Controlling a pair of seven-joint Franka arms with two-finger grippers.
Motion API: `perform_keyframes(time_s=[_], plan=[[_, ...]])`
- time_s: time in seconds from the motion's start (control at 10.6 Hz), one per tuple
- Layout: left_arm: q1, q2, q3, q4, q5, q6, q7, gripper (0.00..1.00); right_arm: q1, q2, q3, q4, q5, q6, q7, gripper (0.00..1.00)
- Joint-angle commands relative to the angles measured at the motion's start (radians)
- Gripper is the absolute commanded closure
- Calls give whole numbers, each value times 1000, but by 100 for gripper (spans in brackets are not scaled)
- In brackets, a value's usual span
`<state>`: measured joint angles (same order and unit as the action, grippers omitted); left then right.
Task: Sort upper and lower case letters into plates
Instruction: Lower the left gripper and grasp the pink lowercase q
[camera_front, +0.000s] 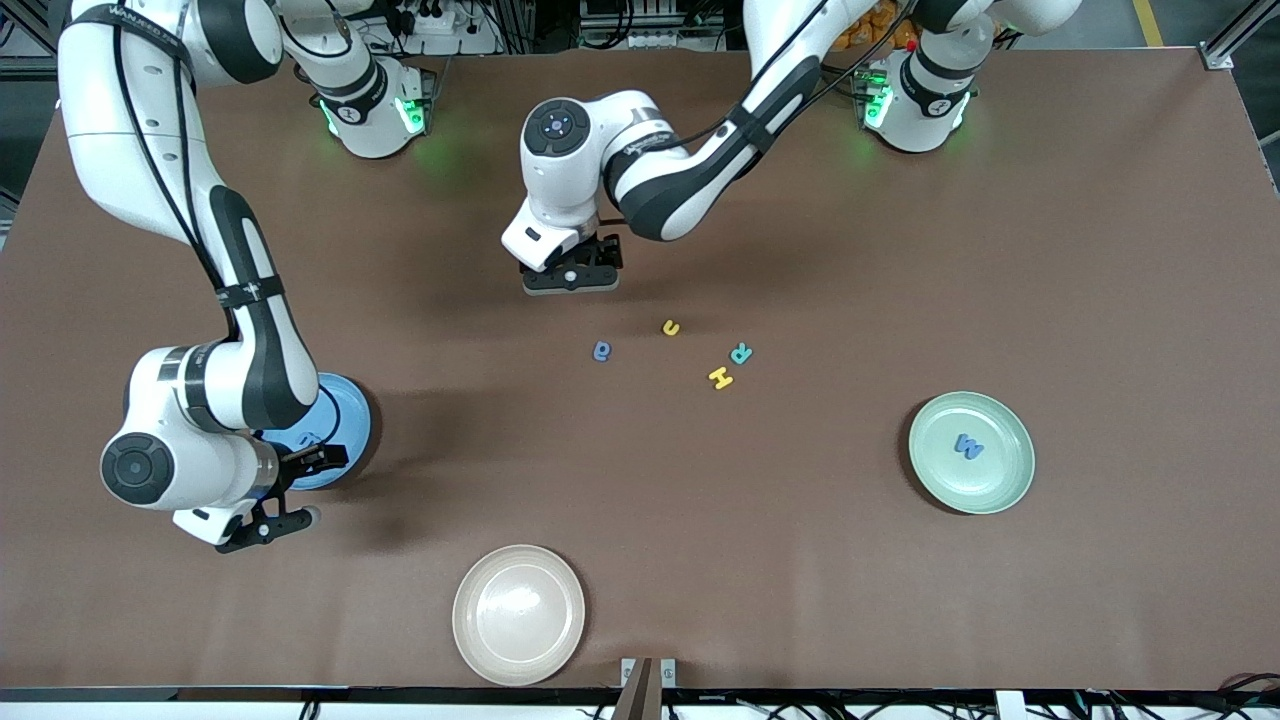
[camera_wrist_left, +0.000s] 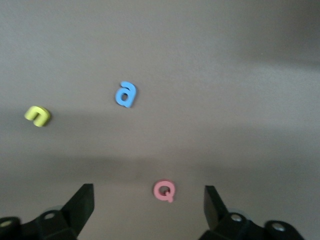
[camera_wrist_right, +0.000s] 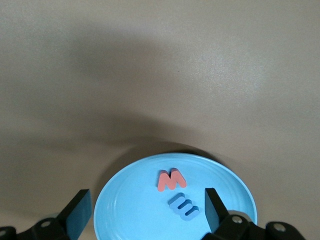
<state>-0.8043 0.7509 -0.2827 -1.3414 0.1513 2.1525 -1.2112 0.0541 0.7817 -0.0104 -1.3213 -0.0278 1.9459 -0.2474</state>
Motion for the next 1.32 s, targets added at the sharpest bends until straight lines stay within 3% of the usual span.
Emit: perform_keyframes(time_s=[0.0,0.38,0.94,1.04,1.23], plan=[[-19,48,11,44,19,29,-74,7,-2,-13,7,-9,-18,-2,-7,0],[-50,107,14,94,19,30,-103,12,39,-16,9,-1,-92,-2,7,0],[-84,192,16,116,18,41,-126,23,21,-16,12,-4,-75,-4,11,0],[-84,197,16,114,19,41,-126,24,12,-16,13,-6,-58,-5,17,0],[-104,214,34,116,19,41,-126,24,-22,-22,10,-12,70,1,17,0]])
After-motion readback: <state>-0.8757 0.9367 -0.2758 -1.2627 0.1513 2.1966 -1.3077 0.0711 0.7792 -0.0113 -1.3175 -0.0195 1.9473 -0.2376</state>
